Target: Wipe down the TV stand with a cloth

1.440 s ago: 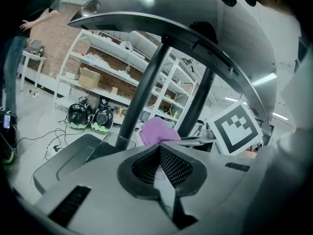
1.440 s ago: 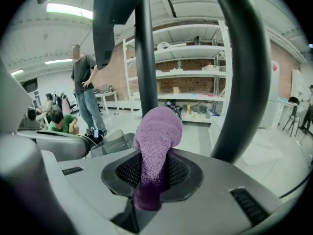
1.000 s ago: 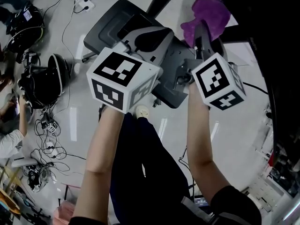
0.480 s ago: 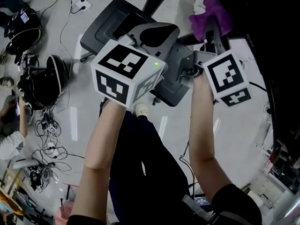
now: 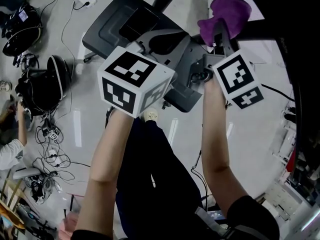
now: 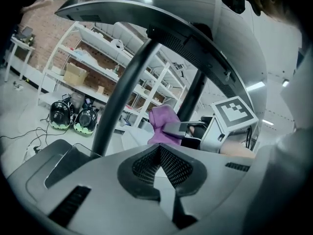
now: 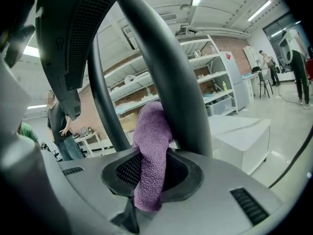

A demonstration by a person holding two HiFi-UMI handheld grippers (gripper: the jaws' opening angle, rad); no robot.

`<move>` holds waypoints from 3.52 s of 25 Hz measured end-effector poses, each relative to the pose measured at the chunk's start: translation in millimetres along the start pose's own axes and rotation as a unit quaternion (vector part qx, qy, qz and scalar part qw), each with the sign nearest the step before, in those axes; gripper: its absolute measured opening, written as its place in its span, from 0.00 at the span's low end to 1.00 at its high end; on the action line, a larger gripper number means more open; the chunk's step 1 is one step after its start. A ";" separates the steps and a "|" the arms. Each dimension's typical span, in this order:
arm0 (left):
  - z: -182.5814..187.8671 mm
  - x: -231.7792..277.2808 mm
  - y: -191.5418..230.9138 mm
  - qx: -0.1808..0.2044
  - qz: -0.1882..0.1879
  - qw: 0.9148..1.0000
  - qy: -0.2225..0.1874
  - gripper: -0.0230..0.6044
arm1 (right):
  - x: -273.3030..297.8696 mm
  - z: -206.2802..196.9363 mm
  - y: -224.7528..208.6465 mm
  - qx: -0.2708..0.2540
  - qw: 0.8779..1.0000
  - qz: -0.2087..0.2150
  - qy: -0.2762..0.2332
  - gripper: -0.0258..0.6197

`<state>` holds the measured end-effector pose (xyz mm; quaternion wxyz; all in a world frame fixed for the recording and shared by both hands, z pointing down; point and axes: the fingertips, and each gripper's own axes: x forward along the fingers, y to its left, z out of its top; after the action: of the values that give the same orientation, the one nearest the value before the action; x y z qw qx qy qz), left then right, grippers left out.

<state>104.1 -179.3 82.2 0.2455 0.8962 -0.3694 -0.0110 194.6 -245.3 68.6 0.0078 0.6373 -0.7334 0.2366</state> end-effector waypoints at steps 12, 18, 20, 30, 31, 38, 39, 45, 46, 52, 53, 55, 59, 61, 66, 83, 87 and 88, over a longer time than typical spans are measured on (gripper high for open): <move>-44.1 -2.1 5.8 -0.022 0.012 0.999 0.025 0.04 | 15.2 -46.4 -19.7 0.009 0.999 -0.010 0.048 0.19; -69.7 -0.7 11.2 -0.017 0.024 0.998 0.048 0.04 | 26.0 -84.0 -38.1 0.041 0.995 -0.019 0.094 0.19; -72.9 -1.4 13.5 -0.021 0.026 0.998 0.048 0.04 | 29.4 -98.1 -43.0 0.052 0.992 -0.022 0.114 0.19; -86.2 -5.7 25.2 -0.032 0.033 0.998 0.050 0.04 | 36.4 -138.2 -52.0 0.071 0.983 -0.034 0.166 0.19; -87.9 -5.9 25.2 -0.032 0.034 0.998 0.052 0.04 | 35.7 -138.7 -52.4 0.069 0.983 -0.035 0.166 0.19; -90.3 -8.8 19.8 -0.032 0.035 0.998 0.051 0.04 | 24.1 -137.9 -42.1 0.026 0.987 -0.029 0.159 0.19; -90.0 -9.3 17.9 -0.030 0.035 0.998 0.051 0.04 | 20.8 -136.5 -39.6 0.016 0.987 -0.027 0.156 0.19; -82.7 -15.4 7.4 -0.022 0.035 0.998 0.048 0.04 | -4.8 -120.4 -18.8 -0.067 0.990 -0.014 0.127 0.19; -80.7 -15.9 4.4 -0.019 0.033 0.998 0.049 0.04 | -9.7 -113.1 -14.8 -0.084 0.990 -0.012 0.116 0.19; -53.9 -8.1 -17.0 0.010 0.012 0.999 0.051 0.04 | -43.6 -55.0 -2.6 -0.149 0.988 -0.033 0.029 0.19; -47.0 -5.8 -21.2 0.014 0.007 0.999 0.048 0.04 | -51.7 -46.2 -3.0 -0.153 0.987 -0.042 0.014 0.19; -33.8 -2.8 -30.5 0.022 -0.004 0.999 0.041 0.04 | -68.5 -32.4 -7.3 -0.156 0.985 -0.065 -0.010 0.19; -15.9 6.5 -50.8 0.038 -0.023 0.998 0.033 0.04 | -88.9 -8.2 -18.6 -0.148 0.985 -0.078 -0.039 0.19; -10.0 14.1 -59.9 0.045 -0.032 0.998 0.032 0.04 | -92.2 5.0 -22.6 -0.153 0.984 -0.077 -0.052 0.19; 0.9 33.1 -71.3 0.050 -0.047 0.997 0.021 0.04 | -98.1 53.6 -26.0 -0.189 0.970 -0.084 -0.126 0.19; -29.4 39.0 -51.4 0.000 -0.008 0.999 0.035 0.04 | -47.0 7.9 -58.8 -0.213 0.973 -0.076 -0.047 0.19; -39.6 42.7 -53.6 0.001 -0.012 0.999 0.040 0.04 | -35.5 -15.9 -67.2 -0.217 0.974 -0.070 -0.006 0.19; -43.5 44.6 -52.8 0.000 -0.011 0.999 0.042 0.04 | -31.9 -21.9 -70.6 -0.217 0.974 -0.068 0.005 0.19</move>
<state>179.9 -158.3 104.0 0.2611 0.8999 -0.3485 0.0238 260.5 -213.1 101.9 0.1653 0.6678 -0.7220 0.0738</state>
